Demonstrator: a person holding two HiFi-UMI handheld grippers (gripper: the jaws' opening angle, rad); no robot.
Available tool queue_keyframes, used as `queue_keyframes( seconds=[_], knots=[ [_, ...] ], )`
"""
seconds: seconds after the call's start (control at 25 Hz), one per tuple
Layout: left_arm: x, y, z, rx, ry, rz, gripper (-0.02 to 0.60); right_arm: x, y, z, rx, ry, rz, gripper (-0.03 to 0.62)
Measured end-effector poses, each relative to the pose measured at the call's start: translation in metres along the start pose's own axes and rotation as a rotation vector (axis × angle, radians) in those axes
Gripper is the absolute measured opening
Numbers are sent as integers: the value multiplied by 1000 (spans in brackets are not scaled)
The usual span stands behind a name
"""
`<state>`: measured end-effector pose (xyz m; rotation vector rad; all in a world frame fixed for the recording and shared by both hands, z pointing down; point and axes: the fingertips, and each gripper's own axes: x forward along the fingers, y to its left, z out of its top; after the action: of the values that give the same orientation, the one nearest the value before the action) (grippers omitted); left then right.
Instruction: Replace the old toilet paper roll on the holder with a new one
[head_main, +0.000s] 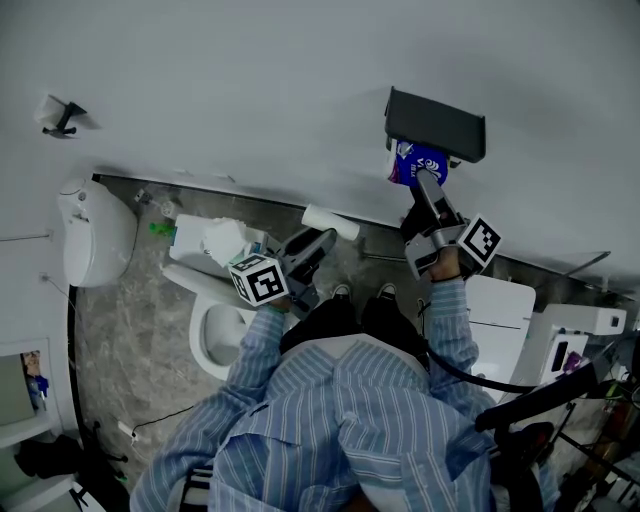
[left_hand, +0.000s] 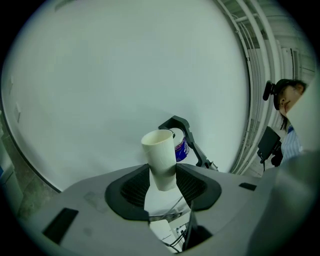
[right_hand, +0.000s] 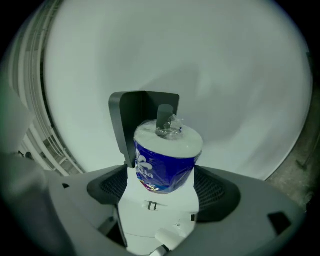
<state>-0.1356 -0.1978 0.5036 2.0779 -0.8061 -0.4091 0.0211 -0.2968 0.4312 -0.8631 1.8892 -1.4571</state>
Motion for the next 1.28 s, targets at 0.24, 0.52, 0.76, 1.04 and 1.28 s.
queue_keyframes(
  seconds=[0.24, 0.52, 0.76, 1.04, 1.28],
  knots=[
    [-4, -8, -14, 0, 50, -35, 166, -30, -2, -15, -65, -15, -38, 403],
    [0, -11, -39, -26, 109, -74, 166, -66, -7, -52, -208, 75, -111, 402],
    [11, -33, -62, -18, 148, -120, 166, -110, -12, -62, -267, 64, -211, 165],
    [3, -70, -94, 9, 152, -150, 166, -162, -10, -85, -372, 132, -306, 28],
    [-27, -112, -148, 5, 153, -154, 166, -230, -16, -125, -384, 199, -359, 17]
  ],
)
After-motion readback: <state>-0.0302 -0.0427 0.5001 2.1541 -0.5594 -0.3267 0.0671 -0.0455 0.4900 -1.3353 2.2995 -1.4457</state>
